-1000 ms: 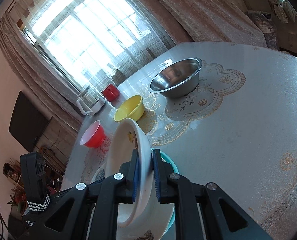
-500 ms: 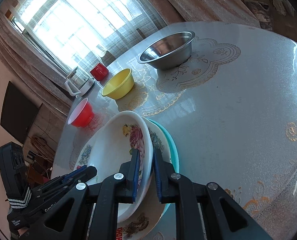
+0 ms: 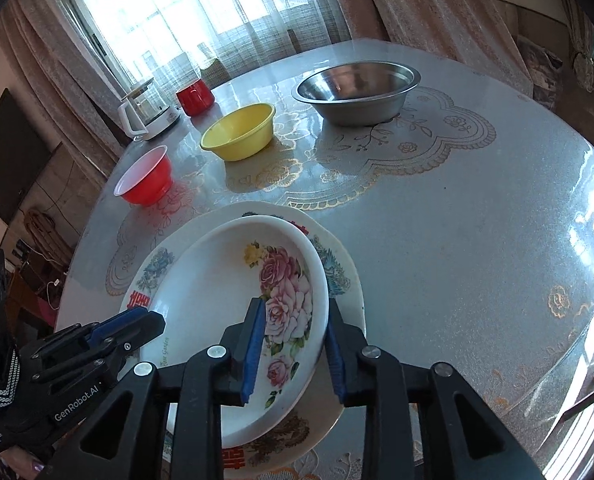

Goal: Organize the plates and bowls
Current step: 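Lower the floral plate onto the stack and open both tools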

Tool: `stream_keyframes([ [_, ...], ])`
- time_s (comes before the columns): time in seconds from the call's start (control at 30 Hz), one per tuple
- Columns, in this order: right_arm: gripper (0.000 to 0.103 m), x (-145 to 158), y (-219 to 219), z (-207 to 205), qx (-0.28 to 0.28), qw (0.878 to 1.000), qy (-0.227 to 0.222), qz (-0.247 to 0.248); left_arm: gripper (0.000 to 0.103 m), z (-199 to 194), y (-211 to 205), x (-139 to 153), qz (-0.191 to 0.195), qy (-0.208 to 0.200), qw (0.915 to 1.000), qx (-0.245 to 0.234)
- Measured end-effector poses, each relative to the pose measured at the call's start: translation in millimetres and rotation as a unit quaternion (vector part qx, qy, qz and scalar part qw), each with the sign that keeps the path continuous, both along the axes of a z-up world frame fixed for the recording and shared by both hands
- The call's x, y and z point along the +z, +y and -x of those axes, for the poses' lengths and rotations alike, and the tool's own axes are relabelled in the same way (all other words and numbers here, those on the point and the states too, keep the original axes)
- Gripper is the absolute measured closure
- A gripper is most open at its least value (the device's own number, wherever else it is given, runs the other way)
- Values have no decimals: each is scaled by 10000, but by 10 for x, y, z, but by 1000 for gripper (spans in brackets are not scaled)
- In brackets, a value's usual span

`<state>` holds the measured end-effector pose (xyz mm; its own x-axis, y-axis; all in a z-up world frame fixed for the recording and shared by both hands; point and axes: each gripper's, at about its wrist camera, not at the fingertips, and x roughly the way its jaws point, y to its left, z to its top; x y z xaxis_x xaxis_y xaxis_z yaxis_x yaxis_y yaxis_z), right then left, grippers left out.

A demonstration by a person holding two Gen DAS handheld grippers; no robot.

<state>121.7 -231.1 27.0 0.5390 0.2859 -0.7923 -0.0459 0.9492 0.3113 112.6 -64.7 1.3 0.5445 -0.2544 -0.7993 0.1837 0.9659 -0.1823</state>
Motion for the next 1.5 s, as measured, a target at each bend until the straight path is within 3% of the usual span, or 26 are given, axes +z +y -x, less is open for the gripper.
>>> stream_keyframes([
  [0.23,61,7,142,-69,127,9997,55,194,83,19,-12,38,-266,-88,9996,87],
  [0.53,61,18,84,-46,136,9997,137,134,83,41,-12,38,-396,-226,9989,104],
  [0.67,61,25,82,-34,79,9998,140,115,76,39,-36,35,-355,-281,9990,52],
  [1.03,61,136,151,17,106,9976,-368,576,73,19,-42,51,-306,-249,9991,141],
  [1.2,61,80,141,-6,184,9990,-256,311,73,19,-56,84,-298,-278,9991,152],
  [1.33,61,60,143,2,188,9992,-236,245,70,22,-107,191,-405,-450,9981,92],
  [1.4,61,80,121,-2,170,9995,-250,134,58,10,-146,239,-467,-525,9975,57],
  [1.5,61,127,80,-6,119,9994,-321,77,52,-19,-192,277,-538,-610,9967,35],
])
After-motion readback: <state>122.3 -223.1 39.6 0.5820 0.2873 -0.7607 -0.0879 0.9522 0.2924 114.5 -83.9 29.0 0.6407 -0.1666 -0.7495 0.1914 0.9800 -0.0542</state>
